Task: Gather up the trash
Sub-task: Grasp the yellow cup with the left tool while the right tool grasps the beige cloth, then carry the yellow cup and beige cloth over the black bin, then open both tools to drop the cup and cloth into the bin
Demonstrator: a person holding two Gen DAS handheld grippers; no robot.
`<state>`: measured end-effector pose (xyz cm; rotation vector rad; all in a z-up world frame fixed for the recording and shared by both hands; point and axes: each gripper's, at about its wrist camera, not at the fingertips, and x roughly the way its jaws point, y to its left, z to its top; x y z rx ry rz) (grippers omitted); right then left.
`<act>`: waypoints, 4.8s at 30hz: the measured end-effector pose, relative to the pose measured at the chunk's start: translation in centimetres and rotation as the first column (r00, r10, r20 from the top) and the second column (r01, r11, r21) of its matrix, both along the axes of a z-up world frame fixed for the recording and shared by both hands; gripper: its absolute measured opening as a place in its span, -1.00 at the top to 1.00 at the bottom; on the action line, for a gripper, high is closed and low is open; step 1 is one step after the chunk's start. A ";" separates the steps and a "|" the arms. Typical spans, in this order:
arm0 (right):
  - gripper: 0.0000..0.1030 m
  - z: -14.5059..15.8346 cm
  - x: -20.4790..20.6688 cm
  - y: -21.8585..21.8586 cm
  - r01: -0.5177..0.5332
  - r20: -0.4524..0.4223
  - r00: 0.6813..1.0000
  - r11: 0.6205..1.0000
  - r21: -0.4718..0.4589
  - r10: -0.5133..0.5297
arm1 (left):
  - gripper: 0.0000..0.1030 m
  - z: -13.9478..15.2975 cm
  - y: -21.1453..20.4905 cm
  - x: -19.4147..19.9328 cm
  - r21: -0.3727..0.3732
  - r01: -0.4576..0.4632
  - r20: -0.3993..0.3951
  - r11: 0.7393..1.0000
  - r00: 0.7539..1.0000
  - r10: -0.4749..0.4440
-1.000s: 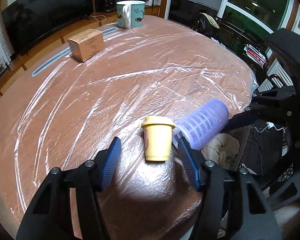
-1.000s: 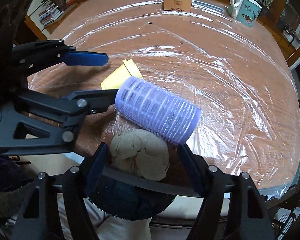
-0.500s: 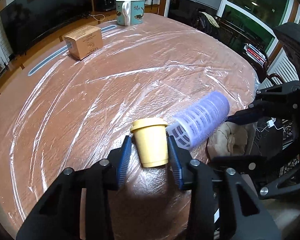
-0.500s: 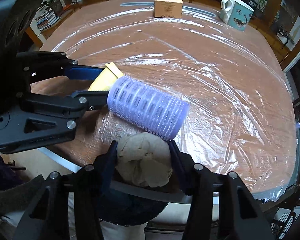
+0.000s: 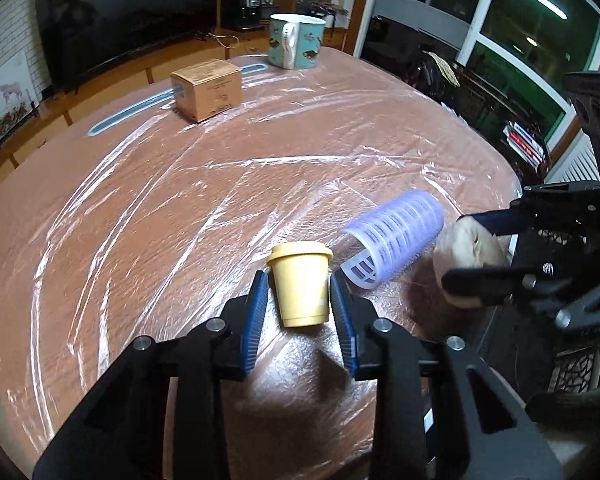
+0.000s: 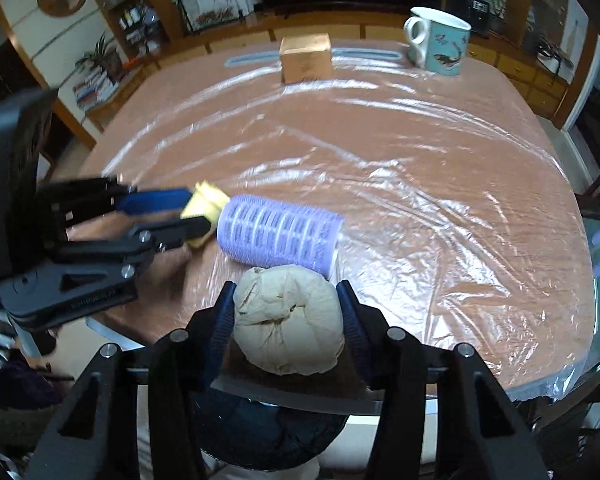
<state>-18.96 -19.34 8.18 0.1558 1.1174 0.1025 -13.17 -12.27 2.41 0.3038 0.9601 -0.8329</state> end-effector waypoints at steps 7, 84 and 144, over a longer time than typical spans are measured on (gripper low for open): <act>0.03 0.0 0.5 -0.8 0.038 0.021 0.999 0.998 0.056 -0.040 | 0.33 -0.1 0.8 -0.3 -0.021 -0.047 -0.031 0.999 0.998 0.047; 0.03 4.0 -7.3 -0.5 -0.184 0.136 0.977 0.971 0.152 0.164 | 0.39 3.5 5.0 -11.9 -0.087 -0.287 -0.034 0.954 0.958 0.285; 0.03 -9.9 -9.1 2.3 -0.257 -0.108 0.959 0.964 0.066 0.263 | 0.39 -9.3 1.1 -15.2 0.242 -0.170 -0.143 0.955 0.968 0.208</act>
